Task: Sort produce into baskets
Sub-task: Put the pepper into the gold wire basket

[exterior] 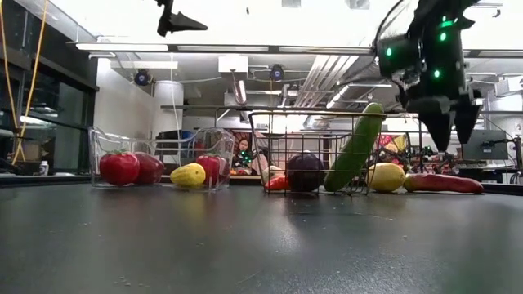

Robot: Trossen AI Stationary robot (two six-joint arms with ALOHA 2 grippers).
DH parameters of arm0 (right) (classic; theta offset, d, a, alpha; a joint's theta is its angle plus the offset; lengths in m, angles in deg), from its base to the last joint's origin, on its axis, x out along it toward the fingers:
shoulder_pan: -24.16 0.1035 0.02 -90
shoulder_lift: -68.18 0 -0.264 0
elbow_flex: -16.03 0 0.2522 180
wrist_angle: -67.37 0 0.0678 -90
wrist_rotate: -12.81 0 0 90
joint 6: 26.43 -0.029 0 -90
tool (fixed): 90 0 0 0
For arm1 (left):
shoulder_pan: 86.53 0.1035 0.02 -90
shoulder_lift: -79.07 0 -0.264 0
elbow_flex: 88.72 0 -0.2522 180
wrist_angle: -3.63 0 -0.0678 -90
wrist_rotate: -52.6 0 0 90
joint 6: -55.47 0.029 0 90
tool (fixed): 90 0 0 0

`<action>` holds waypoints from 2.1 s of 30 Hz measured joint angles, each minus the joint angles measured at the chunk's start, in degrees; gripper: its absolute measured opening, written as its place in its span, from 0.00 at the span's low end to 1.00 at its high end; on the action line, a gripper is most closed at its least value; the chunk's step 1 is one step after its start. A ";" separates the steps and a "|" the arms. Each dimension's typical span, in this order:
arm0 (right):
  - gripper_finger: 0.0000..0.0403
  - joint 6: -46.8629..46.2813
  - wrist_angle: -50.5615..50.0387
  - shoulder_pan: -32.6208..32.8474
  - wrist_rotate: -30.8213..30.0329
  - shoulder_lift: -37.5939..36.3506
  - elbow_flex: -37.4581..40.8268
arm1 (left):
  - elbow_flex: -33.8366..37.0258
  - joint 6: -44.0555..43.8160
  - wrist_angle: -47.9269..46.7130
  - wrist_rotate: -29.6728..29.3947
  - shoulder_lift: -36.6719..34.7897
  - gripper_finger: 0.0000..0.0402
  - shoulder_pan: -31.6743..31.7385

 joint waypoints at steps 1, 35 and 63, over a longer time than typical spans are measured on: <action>0.91 2.44 1.30 -1.26 0.09 0.50 0.76 | 0.04 -0.12 0.08 -0.50 -0.56 0.98 0.02; 0.11 15.50 3.77 -10.58 -3.52 -2.16 -0.42 | 0.02 -3.05 1.83 -0.83 -1.81 0.98 -0.02; 0.55 -5.03 57.16 5.44 24.86 -3.15 -1.19 | 0.02 -4.22 1.90 -1.50 -1.74 0.98 -0.02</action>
